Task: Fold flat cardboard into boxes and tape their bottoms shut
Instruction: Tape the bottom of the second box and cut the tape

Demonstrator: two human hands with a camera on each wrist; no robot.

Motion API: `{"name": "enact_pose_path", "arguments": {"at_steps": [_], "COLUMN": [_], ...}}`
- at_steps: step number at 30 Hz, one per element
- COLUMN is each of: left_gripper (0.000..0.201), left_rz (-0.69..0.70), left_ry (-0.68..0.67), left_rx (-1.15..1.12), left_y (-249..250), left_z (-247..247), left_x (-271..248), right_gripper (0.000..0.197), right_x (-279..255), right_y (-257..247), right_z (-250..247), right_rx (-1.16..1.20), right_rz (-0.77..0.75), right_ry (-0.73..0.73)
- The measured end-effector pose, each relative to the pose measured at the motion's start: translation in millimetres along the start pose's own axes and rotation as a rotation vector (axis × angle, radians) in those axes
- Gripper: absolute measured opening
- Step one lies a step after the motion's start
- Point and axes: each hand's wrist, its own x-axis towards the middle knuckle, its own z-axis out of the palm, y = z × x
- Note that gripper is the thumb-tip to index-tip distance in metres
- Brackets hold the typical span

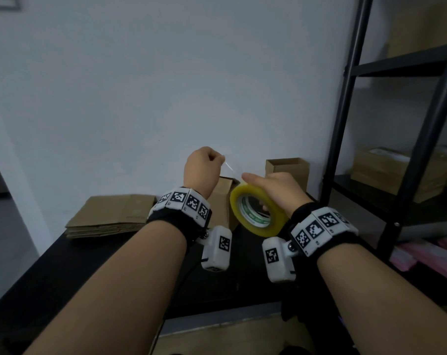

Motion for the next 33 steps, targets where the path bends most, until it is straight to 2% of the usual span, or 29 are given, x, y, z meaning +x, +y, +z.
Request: {"name": "enact_pose_path", "arguments": {"at_steps": [5, 10, 14, 19, 23, 28, 33], "left_gripper": [0.011, 0.011, 0.009, 0.009, 0.009, 0.008, 0.012], "left_rz": [0.015, 0.021, 0.034, 0.039, 0.046, 0.067, 0.053], "left_ry": [-0.122, -0.184, -0.222, -0.207, -0.212, -0.177, -0.172], "left_rx": [-0.005, -0.054, -0.026, -0.029, 0.001, 0.028, 0.022], "left_y": [-0.6, 2.7, 6.9, 6.3, 2.8, -2.6, -10.7], "left_z": [-3.8, -2.2, 3.4, 5.0, 7.2, 10.0, 9.1], "left_x": [3.1, -1.0, -4.2, -1.3, 0.2, 0.6, 4.5], "right_gripper": [0.047, 0.021, 0.023, 0.019, 0.012, 0.017, 0.021], "right_x": [0.7, -0.1, 3.3, 2.3, 6.9, 7.8, 14.6], "right_y": [7.8, 15.2, 21.1, 25.6, 28.9, 27.1, 28.2], "right_z": [0.1, -0.7, -1.4, -2.8, -4.4, -2.6, 2.8], "right_rx": [-0.077, -0.02, -0.037, 0.01, 0.038, 0.019, -0.016], "right_rz": [-0.005, 0.007, 0.017, 0.035, -0.012, 0.002, -0.018], "right_ry": [-0.044, -0.145, -0.191, -0.132, -0.131, -0.144, -0.081]}}
